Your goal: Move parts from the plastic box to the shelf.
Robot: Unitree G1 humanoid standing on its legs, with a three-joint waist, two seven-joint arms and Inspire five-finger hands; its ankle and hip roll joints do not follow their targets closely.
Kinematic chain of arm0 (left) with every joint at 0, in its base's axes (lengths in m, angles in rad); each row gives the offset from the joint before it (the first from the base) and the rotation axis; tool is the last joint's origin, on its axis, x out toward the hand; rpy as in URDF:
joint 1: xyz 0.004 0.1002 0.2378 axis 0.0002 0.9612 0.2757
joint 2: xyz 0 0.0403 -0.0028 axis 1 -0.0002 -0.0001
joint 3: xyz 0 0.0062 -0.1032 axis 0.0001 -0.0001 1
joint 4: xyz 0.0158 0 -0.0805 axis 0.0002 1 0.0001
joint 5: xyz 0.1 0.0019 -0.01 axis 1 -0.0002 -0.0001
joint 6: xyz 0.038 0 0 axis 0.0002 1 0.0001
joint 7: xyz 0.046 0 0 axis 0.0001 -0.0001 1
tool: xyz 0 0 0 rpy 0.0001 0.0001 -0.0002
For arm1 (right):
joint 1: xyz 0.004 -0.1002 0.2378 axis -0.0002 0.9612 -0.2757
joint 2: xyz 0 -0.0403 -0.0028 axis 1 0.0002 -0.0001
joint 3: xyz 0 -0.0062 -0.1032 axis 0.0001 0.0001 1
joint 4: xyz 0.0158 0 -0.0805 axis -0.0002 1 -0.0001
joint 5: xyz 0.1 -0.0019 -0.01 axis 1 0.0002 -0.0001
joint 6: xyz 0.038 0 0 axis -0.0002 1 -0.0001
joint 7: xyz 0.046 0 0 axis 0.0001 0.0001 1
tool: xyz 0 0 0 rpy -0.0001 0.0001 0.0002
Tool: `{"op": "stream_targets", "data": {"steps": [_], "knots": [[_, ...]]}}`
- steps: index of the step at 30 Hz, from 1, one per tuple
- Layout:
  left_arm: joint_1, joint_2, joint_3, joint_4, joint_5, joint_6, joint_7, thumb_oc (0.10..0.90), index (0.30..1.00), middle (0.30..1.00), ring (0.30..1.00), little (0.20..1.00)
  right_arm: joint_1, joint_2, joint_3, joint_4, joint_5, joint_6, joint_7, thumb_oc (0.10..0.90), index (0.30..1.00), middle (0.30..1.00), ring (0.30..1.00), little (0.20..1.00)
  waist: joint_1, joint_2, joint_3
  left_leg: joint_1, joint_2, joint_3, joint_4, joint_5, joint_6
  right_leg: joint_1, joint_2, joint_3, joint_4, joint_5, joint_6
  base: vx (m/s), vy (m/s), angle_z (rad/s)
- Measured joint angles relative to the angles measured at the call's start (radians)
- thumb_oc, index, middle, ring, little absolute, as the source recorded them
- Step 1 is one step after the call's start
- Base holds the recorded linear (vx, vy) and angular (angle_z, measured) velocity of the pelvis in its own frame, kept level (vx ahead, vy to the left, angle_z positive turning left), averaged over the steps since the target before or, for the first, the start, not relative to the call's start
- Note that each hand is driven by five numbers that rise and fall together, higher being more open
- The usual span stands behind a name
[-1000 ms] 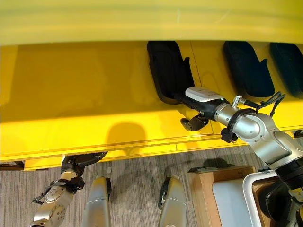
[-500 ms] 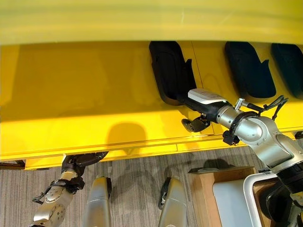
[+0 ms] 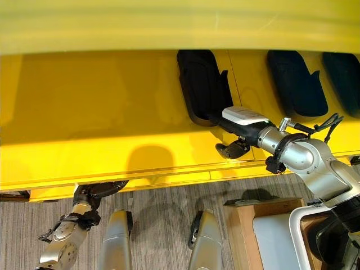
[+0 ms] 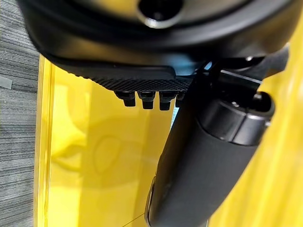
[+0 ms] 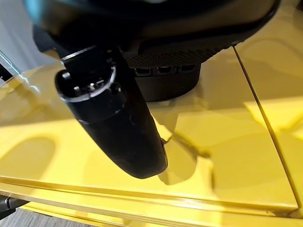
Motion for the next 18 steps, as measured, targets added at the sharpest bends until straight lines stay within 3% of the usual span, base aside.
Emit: {"op": "stream_targets", "data": {"steps": [18], "knots": [[-0.001, 0.000, 0.002, 0.000, 0.000, 0.000, -0.001, 0.900, 1.000, 1.000, 1.000, 1.000, 0.049, -0.003, -0.043, -0.027, 0.004, -0.003, 0.006, 0.900, 1.000, 1.000, 1.000, 1.000, -0.002, -0.002, -0.002, -0.004, 0.001, 0.000, 0.003, 0.000, 0.000, -0.002, 0.001, 0.000, -0.001, 0.002, 0.000, 0.00, 0.000, 0.00]]}}
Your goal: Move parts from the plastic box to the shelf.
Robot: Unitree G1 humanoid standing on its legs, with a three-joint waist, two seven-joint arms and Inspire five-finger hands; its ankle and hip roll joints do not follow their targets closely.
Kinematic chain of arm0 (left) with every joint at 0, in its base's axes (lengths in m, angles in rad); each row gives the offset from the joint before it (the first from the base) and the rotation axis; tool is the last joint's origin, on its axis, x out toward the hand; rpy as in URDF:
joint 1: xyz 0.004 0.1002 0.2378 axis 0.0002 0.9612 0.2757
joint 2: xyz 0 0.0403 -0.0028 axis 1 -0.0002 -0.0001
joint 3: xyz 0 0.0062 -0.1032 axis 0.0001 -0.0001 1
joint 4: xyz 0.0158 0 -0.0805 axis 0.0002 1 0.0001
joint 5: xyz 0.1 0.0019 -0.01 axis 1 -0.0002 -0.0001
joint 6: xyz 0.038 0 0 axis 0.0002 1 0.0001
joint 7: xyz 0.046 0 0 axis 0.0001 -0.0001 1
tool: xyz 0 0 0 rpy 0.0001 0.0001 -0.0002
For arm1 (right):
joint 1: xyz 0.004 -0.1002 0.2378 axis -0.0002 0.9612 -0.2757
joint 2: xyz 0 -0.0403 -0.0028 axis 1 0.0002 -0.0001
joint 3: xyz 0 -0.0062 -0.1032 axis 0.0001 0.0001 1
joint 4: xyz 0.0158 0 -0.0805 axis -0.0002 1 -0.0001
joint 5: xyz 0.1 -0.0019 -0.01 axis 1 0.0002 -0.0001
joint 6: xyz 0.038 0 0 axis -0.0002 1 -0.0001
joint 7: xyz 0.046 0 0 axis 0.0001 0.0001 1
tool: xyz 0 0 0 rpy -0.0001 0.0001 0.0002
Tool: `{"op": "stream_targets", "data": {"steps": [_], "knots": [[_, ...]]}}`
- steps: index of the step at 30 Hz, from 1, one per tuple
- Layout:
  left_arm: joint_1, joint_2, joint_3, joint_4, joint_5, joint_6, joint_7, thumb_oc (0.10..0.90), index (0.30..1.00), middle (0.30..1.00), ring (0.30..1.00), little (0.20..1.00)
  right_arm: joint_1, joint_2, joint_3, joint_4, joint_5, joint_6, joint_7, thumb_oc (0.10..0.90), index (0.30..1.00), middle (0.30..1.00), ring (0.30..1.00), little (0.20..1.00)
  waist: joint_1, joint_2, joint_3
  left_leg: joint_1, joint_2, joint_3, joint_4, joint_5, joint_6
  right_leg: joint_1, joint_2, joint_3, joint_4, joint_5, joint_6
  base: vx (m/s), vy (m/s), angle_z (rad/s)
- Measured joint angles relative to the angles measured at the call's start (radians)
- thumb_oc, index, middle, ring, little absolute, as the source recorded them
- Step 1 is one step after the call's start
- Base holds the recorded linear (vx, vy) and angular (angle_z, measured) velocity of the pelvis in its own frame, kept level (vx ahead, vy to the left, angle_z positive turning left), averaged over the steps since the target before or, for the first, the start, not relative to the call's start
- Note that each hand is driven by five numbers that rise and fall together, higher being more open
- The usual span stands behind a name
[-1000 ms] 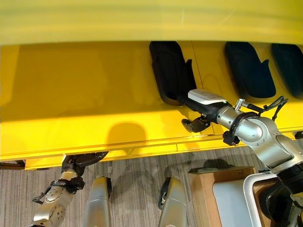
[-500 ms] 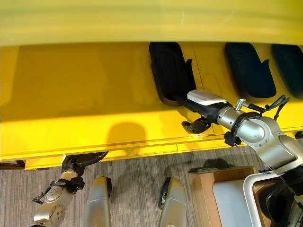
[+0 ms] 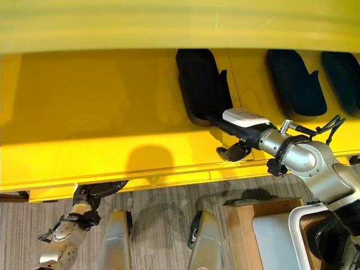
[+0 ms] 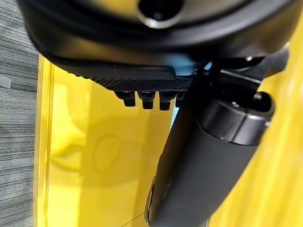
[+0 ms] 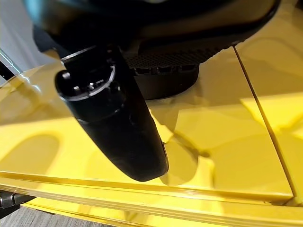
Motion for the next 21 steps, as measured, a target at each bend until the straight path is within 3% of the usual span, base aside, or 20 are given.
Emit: {"op": "stream_targets", "data": {"steps": [21], "knots": [[-0.001, 0.000, 0.011, 0.000, 0.000, 0.000, 0.000, 0.900, 1.000, 1.000, 1.000, 1.000, 0.067, 0.000, -0.053, -0.007, 0.000, -0.016, 0.003, 0.900, 1.000, 1.000, 1.000, 1.000, -0.001, -0.010, -0.014, -0.015, 0.000, 0.001, 0.002, 0.000, 0.000, -0.017, 0.002, 0.004, -0.001, 0.004, -0.001, 0.00, 0.000, 0.00]]}}
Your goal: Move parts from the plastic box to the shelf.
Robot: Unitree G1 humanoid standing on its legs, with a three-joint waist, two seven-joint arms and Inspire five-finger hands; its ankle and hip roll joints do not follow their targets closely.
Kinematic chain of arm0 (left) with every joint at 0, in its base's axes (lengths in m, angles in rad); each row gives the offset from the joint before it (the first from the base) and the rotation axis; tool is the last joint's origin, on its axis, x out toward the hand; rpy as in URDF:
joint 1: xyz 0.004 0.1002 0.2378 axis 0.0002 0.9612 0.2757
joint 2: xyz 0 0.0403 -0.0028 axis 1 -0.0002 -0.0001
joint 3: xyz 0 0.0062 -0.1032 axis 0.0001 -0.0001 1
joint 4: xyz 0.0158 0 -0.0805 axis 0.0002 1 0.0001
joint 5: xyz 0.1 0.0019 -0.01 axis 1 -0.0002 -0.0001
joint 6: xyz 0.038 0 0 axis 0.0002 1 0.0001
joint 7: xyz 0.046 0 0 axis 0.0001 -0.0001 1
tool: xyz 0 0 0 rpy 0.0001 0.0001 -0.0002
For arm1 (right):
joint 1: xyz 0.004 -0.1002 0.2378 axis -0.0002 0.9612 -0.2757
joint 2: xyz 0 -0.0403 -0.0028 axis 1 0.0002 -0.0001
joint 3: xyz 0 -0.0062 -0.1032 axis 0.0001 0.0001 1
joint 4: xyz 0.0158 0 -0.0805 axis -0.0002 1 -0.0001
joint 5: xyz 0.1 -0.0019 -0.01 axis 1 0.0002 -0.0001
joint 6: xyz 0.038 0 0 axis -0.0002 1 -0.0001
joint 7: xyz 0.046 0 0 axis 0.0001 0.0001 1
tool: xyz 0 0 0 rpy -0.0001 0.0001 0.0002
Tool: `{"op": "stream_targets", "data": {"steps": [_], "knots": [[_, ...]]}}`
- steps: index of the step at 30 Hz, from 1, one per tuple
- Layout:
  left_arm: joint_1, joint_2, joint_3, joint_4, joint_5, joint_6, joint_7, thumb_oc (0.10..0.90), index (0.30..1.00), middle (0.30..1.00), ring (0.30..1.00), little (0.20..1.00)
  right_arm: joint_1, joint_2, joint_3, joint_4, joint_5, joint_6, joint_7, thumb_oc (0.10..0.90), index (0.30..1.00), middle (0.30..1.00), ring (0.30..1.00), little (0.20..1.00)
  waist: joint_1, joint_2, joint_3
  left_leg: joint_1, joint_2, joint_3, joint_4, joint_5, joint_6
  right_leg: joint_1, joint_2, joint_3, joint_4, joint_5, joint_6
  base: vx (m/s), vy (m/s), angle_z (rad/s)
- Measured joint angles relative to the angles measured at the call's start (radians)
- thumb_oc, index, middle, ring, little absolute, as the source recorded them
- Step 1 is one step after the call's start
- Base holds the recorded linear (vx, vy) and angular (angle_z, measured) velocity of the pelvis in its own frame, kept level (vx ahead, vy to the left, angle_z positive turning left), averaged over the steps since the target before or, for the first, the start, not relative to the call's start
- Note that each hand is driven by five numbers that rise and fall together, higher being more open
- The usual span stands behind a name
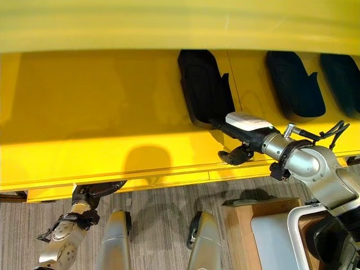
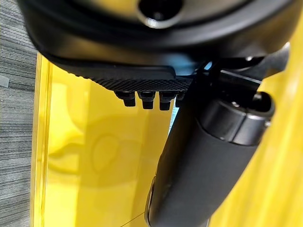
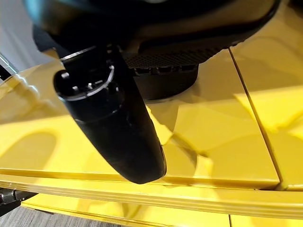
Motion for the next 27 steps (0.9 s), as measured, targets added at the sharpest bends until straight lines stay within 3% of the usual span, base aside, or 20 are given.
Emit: {"op": "stream_targets", "data": {"steps": [8, 16, 27], "knots": [[0.001, 0.000, 0.002, 0.000, 0.000, 0.000, 0.000, 0.900, 1.000, 1.000, 1.000, 1.000, 0.000, -0.001, -0.005, -0.002, -0.001, -0.001, -0.001, 0.900, 1.000, 1.000, 1.000, 1.000, -0.001, 0.000, 0.000, -0.001, 0.000, 0.000, 0.000, 0.000, 0.000, -0.001, 0.001, 0.001, 0.000, 0.000, 0.000, 0.00, 0.000, 0.00], [0.006, 0.000, 0.023, 0.000, 0.000, 0.000, 0.001, 0.900, 1.000, 1.000, 1.000, 1.000, 0.022, 0.005, -0.167, -0.037, 0.001, -0.004, -0.078, 0.900, 1.000, 1.000, 1.000, 1.000, 0.001, 0.000, 0.000, -0.006, 0.000, 0.001, 0.000, 0.000, 0.000, -0.008, 0.002, 0.003, 0.001, 0.001, 0.000, 0.00, 0.000, 0.00], [0.007, 0.000, 0.028, 0.000, -0.001, -0.001, 0.003, 0.900, 1.000, 1.000, 1.000, 1.000, 0.020, 0.019, -0.213, -0.102, 0.030, -0.045, -0.152, 0.900, 1.000, 1.000, 1.000, 1.000, 0.000, 0.000, 0.000, -0.006, 0.001, 0.001, 0.001, 0.000, 0.000, -0.008, 0.002, 0.003, 0.000, 0.001, 0.000, 0.00, 0.000, 0.00]]}}
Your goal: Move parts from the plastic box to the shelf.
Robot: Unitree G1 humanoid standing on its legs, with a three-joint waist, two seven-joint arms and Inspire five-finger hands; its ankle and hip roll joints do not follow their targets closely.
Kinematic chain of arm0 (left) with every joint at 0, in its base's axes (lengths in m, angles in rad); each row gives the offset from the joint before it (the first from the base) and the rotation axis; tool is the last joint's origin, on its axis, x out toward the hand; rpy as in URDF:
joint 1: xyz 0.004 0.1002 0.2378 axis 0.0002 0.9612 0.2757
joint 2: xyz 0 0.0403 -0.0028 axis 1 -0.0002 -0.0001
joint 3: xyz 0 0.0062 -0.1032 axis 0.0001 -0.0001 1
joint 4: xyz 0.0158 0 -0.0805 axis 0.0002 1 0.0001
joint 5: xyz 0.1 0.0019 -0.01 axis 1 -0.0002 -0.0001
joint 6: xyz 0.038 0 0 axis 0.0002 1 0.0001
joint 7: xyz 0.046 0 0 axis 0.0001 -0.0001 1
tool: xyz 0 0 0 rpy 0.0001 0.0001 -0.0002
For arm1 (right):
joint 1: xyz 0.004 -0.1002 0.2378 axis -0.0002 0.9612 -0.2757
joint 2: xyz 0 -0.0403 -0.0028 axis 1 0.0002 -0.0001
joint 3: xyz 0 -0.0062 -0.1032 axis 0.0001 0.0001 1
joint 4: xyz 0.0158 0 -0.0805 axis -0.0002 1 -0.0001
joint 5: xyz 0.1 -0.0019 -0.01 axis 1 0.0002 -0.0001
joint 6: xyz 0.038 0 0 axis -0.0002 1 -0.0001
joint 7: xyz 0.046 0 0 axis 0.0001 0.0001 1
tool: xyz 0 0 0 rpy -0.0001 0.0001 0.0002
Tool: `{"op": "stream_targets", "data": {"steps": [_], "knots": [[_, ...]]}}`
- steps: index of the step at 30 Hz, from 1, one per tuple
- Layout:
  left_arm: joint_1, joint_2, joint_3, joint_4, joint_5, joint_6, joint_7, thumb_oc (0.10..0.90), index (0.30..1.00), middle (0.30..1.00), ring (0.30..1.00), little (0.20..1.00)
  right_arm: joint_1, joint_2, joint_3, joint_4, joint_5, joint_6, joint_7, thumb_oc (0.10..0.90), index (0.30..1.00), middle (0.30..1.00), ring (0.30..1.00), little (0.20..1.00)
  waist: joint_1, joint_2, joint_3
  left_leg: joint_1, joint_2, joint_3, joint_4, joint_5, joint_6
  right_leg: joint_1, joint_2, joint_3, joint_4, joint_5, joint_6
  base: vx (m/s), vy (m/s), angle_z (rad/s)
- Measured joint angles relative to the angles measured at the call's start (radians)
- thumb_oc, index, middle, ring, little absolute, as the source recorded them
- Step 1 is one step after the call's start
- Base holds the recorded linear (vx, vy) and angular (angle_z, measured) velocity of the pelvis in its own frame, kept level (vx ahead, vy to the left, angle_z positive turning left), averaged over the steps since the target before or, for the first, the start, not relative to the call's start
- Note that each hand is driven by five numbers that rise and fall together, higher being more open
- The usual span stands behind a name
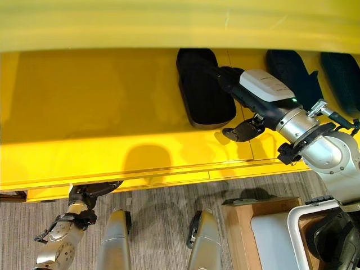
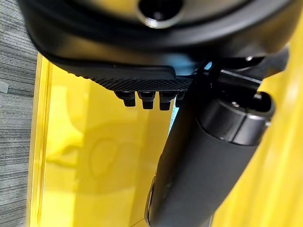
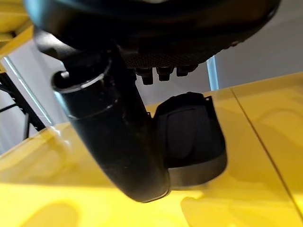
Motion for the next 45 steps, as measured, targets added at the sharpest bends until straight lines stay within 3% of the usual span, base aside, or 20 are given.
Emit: {"op": "stream_targets", "data": {"steps": [4, 5, 7, 8, 9, 11, 12, 14, 18, 27, 34, 37, 45], "knots": [[0.002, 0.000, 0.003, -0.001, 0.000, 0.000, 0.004, 0.900, 1.000, 1.000, 1.000, 1.000, 0.024, 0.054, -0.054, -0.017, 0.002, -0.011, -0.016, 0.900, 1.000, 1.000, 1.000, 1.000, -0.001, -0.002, -0.001, 0.000, 0.000, 0.000, 0.000, 0.000, 0.000, 0.000, 0.000, 0.000, -0.001, 0.000, 0.000, 0.00, 0.000, 0.00], [0.001, -0.001, 0.003, 0.000, 0.000, -0.001, 0.005, 0.900, 1.000, 1.000, 1.000, 1.000, 0.051, 0.103, -0.086, -0.019, 0.013, -0.011, -0.024, 0.900, 1.000, 1.000, 1.000, 1.000, -0.001, -0.002, -0.002, 0.000, 0.000, 0.001, 0.000, 0.000, 0.000, 0.000, 0.000, 0.001, -0.001, 0.000, 0.000, 0.00, 0.000, 0.00], [0.002, -0.007, 0.004, 0.000, 0.000, -0.001, 0.008, 0.900, 1.000, 1.000, 1.000, 1.000, 0.127, 0.296, -0.160, -0.021, 0.065, -0.012, -0.066, 0.900, 1.000, 1.000, 1.000, 1.000, -0.002, -0.002, -0.004, -0.003, 0.000, 0.002, 0.001, 0.000, 0.000, -0.002, 0.001, 0.002, -0.004, 0.002, 0.002, 0.00, 0.008, -0.02], [0.002, -0.006, 0.004, 0.000, 0.000, -0.001, 0.010, 0.900, 1.000, 1.000, 1.000, 1.000, 0.140, 0.301, -0.160, -0.019, 0.080, -0.009, -0.067, 0.900, 1.000, 1.000, 1.000, 1.000, -0.012, 0.001, -0.006, -0.007, -0.001, 0.005, 0.001, 0.000, 0.000, -0.010, 0.001, 0.005, -0.005, 0.005, 0.004, 0.00, 0.000, 0.00], [0.003, -0.008, 0.003, 0.001, -0.001, -0.001, 0.025, 0.900, 1.000, 1.000, 1.000, 1.000, 0.160, 0.369, -0.166, -0.018, 0.091, -0.010, -0.081, 0.900, 1.000, 1.000, 1.000, 1.000, -0.018, 0.002, -0.009, -0.007, 0.000, 0.002, -0.002, 0.001, 0.002, -0.005, 0.004, 0.002, -0.012, 0.007, 0.003, 0.00, 0.000, 0.00], [0.007, -0.015, 0.001, 0.008, -0.003, -0.001, 0.033, 0.900, 1.000, 1.000, 1.000, 1.000, 0.200, 0.552, -0.199, -0.021, 0.143, -0.019, -0.113, 0.900, 1.000, 1.000, 1.000, 1.000, -0.024, 0.000, -0.012, 0.003, 0.000, 0.003, -0.019, 0.007, 0.002, 0.005, 0.006, -0.003, -0.028, 0.016, 0.003, -0.05, 0.016, -0.02], [0.011, -0.015, 0.000, 0.009, -0.003, -0.001, 0.033, 0.900, 1.000, 1.000, 1.000, 1.000, 0.202, 0.555, -0.188, -0.021, 0.158, -0.013, -0.121, 0.900, 1.000, 1.000, 1.000, 1.000, -0.028, 0.005, -0.012, 0.002, -0.001, 0.010, -0.019, 0.007, 0.002, 0.000, 0.006, 0.004, -0.031, 0.021, 0.005, -0.09, 0.021, -0.12], [-0.002, -0.042, -0.002, 0.039, -0.007, -0.001, 0.050, 0.900, 1.000, 1.000, 1.000, 1.000, 0.267, 0.640, -0.199, -0.023, 0.188, -0.017, -0.135, 0.900, 1.000, 1.000, 1.000, 1.000, -0.034, 0.009, -0.014, 0.025, -0.007, 0.020, -0.082, 0.047, 0.013, 0.021, 0.014, 0.004, -0.100, 0.065, 0.005, -0.06, 0.009, -0.05], [0.007, -0.057, -0.010, 0.070, -0.008, 0.001, 0.054, 0.900, 1.000, 1.000, 1.000, 1.000, 0.335, 0.703, -0.184, -0.025, 0.219, -0.015, -0.144, 0.900, 1.000, 1.000, 1.000, 1.000, -0.050, 0.013, -0.012, 0.089, -0.028, 0.037, -0.231, 0.126, 0.018, 0.090, 0.020, -0.017, -0.244, 0.141, 0.008, -0.03, 0.007, 0.03], [0.030, -0.087, -0.010, 0.131, -0.008, 0.009, 0.068, 0.900, 1.000, 1.000, 1.000, 1.000, 0.467, 0.722, -0.203, -0.056, 0.234, -0.028, -0.140, 0.900, 1.000, 1.000, 1.000, 1.000, -0.088, 0.030, -0.010, 0.250, -0.050, 0.093, -0.537, 0.278, 0.038, 0.231, 0.047, -0.028, -0.559, 0.301, 0.016, 0.00, 0.004, -0.05], [0.100, -0.091, -0.014, 0.149, -0.007, 0.019, 0.059, 0.900, 1.000, 1.000, 1.000, 1.000, 0.525, 0.728, -0.205, -0.066, 0.235, -0.038, -0.114, 0.900, 1.000, 1.000, 1.000, 1.000, -0.096, 0.036, -0.012, 0.455, -0.051, 0.148, -0.829, 0.408, 0.030, 0.401, 0.088, -0.046, -0.819, 0.420, 0.010, 0.07, 0.002, -0.12], [0.149, -0.102, -0.017, 0.149, -0.005, 0.023, 0.025, 0.900, 1.000, 1.000, 1.000, 1.000, 0.564, 0.735, -0.233, -0.066, 0.235, -0.040, -0.078, 0.900, 1.000, 1.000, 1.000, 1.000, -0.098, 0.056, -0.027, 0.582, -0.049, 0.181, -1.007, 0.481, 0.017, 0.502, 0.114, -0.047, -0.967, 0.482, 0.010, 0.12, -0.019, -0.17], [0.248, -0.127, -0.014, 0.150, -0.005, 0.037, 0.021, 0.900, 1.000, 1.000, 1.000, 1.000, 0.686, 0.781, -0.251, -0.067, 0.235, -0.039, -0.011, 0.900, 1.000, 1.000, 1.000, 1.000, -0.107, 0.068, -0.079, 0.746, -0.024, 0.236, -1.175, 0.540, -0.005, 0.663, 0.171, -0.044, -1.176, 0.565, 0.006, 0.06, -0.058, -0.14]]}}
